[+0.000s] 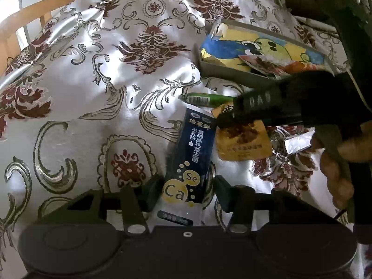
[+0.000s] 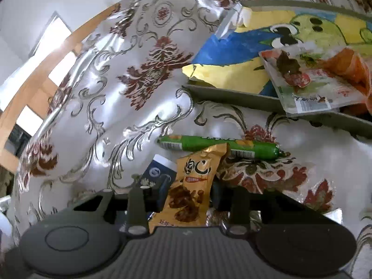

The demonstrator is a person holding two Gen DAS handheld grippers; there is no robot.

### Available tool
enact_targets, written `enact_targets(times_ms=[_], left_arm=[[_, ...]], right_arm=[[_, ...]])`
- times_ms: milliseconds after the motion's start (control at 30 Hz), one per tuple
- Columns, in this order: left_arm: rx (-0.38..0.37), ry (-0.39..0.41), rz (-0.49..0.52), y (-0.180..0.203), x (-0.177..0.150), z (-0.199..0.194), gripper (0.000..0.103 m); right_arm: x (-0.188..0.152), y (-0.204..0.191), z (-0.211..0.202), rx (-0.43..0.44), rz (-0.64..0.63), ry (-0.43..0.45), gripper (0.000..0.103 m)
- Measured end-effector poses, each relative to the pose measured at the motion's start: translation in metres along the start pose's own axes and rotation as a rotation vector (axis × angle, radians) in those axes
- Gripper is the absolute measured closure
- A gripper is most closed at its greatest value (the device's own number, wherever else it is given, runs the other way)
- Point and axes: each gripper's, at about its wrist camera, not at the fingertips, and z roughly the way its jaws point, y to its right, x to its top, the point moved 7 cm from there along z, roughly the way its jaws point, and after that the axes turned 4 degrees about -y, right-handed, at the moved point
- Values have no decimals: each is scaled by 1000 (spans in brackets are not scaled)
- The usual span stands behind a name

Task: Organize snacks
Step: 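Grasp the blue Ca stick with the left tool while the right tool grasps the yellow duck-snack packet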

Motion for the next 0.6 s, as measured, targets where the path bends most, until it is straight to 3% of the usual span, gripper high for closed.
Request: enact_targets(times_ms=[133, 367, 600], left_arm=[[5, 3, 18, 2, 1, 4, 51], [9, -7, 51, 8, 5, 12, 36], [20, -4, 40, 6, 7, 15, 40]], right_arm=[[-6, -5, -2, -19, -61, 7, 68], [-7, 0, -7, 13, -50, 9, 72], [-25, 15, -39, 4, -69, 4, 73]])
